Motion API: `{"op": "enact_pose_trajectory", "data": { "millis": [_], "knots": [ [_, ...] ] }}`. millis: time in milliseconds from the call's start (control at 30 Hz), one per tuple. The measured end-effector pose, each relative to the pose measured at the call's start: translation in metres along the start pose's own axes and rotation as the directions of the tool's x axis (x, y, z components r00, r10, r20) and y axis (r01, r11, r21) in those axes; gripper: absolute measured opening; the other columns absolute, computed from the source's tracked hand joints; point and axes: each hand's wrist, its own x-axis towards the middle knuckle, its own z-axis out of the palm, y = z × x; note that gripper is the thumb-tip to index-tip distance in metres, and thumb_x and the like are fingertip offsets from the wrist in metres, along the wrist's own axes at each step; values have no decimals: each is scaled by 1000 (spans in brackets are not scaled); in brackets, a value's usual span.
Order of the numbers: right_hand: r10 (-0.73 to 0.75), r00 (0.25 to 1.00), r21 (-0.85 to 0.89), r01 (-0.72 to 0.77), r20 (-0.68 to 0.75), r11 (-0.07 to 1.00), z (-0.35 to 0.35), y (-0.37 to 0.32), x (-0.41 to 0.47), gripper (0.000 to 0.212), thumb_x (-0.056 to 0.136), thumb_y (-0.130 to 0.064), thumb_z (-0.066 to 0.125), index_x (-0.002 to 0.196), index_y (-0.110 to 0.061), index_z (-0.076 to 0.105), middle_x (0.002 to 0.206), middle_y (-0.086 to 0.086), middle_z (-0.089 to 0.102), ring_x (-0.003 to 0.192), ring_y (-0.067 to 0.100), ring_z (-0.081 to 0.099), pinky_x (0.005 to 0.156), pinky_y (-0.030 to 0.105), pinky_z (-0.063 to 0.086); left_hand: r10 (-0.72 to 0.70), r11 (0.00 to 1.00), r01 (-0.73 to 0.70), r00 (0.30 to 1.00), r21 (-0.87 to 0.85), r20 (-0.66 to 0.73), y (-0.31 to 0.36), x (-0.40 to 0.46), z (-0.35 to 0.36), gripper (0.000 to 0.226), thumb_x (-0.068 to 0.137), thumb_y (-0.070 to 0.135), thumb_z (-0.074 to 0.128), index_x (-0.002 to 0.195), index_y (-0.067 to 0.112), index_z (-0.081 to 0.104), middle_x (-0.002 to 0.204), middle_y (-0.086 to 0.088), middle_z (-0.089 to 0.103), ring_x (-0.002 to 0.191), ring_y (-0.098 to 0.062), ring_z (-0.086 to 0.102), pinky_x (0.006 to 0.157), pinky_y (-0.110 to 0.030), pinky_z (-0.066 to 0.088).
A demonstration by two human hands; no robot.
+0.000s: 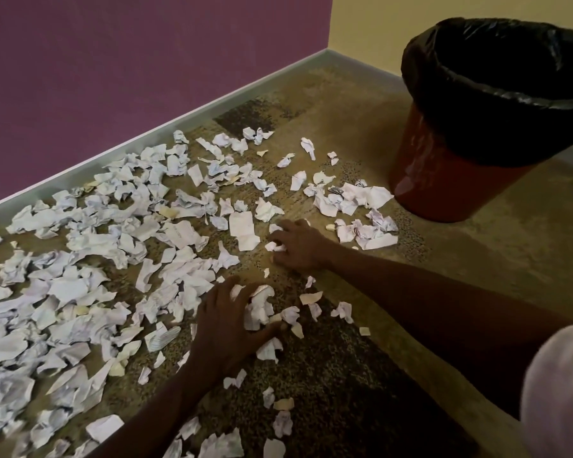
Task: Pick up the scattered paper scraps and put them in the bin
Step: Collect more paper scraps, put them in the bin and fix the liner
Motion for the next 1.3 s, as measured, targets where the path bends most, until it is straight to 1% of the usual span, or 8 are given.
{"op": "enact_pose_trajectory", "data": {
  "millis": [100, 233, 400, 533, 667, 800, 1067, 1300],
  "knots": [
    [-30, 974, 10, 33, -225, 999, 19, -16, -32, 38, 94, -35, 49, 124, -13, 56, 135, 12, 46, 122, 34, 44, 93, 49, 45, 90, 989, -104, 988, -103, -127, -1, 3, 2, 80, 76, 82, 43, 128, 22, 56, 137, -5, 49, 125, -25, 45, 100, -42, 41],
    [-154, 961, 80, 177, -228, 981, 26, -33, -75, 25, 90, -28, 58, 95, -7, 71, 114, 14, 61, 107, 27, 55, 88, 34, 37, 127, 960, -179, 963, -213, -238, -3, 18, 6, 72, 85, 70, 47, 125, 12, 60, 133, -6, 55, 124, -23, 48, 103, -37, 40],
    [-124, 909, 317, 264, -398, 911, 1, -2, -72, 14, 84, -21, 68, 77, -9, 70, 98, 8, 65, 93, 19, 59, 84, 31, 47, 118, 949, -157, 981, -273, -152, 6, 42, 11, 79, 86, 75, 37, 141, 19, 46, 146, -5, 44, 137, -22, 37, 109, -48, 35],
    [301, 782, 268, -178, -546, 947, -15, 60, -58, 33, 84, -44, 52, 103, -22, 67, 117, 9, 60, 110, 28, 53, 91, 46, 47, 215, 970, -202, 973, -137, 88, 16, 58, 13, 99, 73, 91, 33, 150, 31, 22, 158, 2, 24, 146, -19, 20, 115, -51, 25],
    [546, 796, 269, -483, -262, 833, 3, 105, -55, 68, 76, -79, 37, 127, -36, 49, 140, 8, 40, 132, 40, 31, 99, 64, 35, 164, 986, -153, 962, -69, 218, 25, 60, 22, 112, 59, 100, 30, 151, 40, 5, 163, 1, 7, 149, -22, 7, 117, -54, 15],
    [453, 875, 217, -415, -172, 884, 15, 92, -47, 74, 75, -85, 33, 138, -47, 33, 152, 4, 23, 141, 48, 12, 101, 75, 18, 183, 983, -174, 953, -57, 242, 27, 55, 28, 118, 54, 101, 32, 151, 42, -1, 163, 0, 0, 149, -23, -1, 118, -54, 7],
    [231, 944, 93, -215, -234, 972, 31, 42, -54, 47, 86, -72, 33, 117, -40, 48, 135, 1, 40, 126, 37, 34, 98, 63, 33, 312, 950, -310, 922, -45, 231, 18, 42, 21, 135, 45, 104, 36, 154, 28, 12, 161, -3, 15, 147, -27, 14, 116, -56, 17],
    [-12, 977, -56, 0, -214, 998, 49, 5, -98, 62, 88, -73, 32, 137, -34, 38, 147, 1, 35, 129, 33, 37, 98, 58, 35, 244, 958, -262, 958, 118, 149, 18, 12, 31, 113, 65, 96, 32, 150, 22, 29, 152, -10, 35, 137, -34, 34, 105, -57, 35]
  ]
}}
